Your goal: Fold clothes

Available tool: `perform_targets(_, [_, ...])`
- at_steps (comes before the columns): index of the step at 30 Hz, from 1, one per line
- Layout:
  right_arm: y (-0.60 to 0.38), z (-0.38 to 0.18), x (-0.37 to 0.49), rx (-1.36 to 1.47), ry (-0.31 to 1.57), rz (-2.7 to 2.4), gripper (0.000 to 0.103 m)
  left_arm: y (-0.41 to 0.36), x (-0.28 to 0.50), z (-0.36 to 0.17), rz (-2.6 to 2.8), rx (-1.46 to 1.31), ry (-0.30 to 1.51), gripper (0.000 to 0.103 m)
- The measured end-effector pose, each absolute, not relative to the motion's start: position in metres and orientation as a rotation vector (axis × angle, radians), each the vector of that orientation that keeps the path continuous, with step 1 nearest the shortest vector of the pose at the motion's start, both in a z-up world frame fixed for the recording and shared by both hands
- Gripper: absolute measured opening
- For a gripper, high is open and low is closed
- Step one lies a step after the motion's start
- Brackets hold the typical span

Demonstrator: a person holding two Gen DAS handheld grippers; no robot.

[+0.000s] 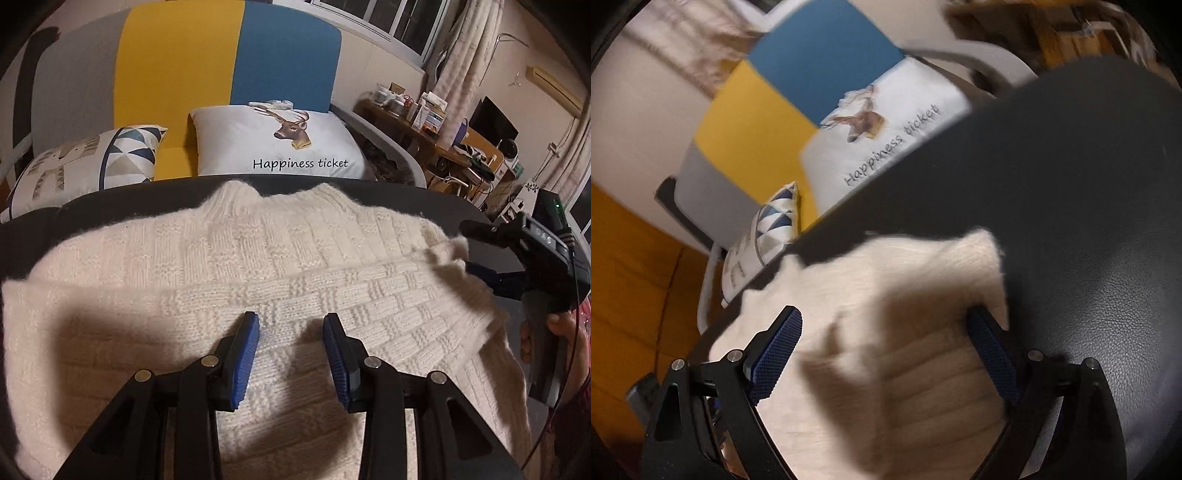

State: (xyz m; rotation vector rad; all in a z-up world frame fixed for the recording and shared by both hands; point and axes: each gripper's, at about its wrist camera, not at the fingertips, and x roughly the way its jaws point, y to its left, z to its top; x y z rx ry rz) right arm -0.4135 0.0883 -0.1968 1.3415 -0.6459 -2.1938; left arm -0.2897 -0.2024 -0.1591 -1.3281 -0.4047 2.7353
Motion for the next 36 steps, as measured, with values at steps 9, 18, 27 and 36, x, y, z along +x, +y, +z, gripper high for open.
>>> perform_targets(9, [0.124,-0.157,-0.326,1.224,-0.55,-2.048,0.093,-0.277,-0.18,-0.13,2.663,-1.17,-0.959,0.037])
perform_targets(18, [0.205,-0.17,-0.201,1.396,-0.471,-2.054,0.093,-0.316,-0.001,-0.141,2.715,-1.247,-1.064,0.037])
perform_targets(27, [0.256,-0.196,-0.161,1.471,-0.625,-1.962,0.082,-0.314,0.067,-0.161,2.683,-1.267,-1.144,0.041])
perform_targets(36, [0.236,-0.205,-0.154,1.443,-0.629,-1.78,0.082,-0.318,0.094,-0.2,2.464,-1.291,-1.39,0.053])
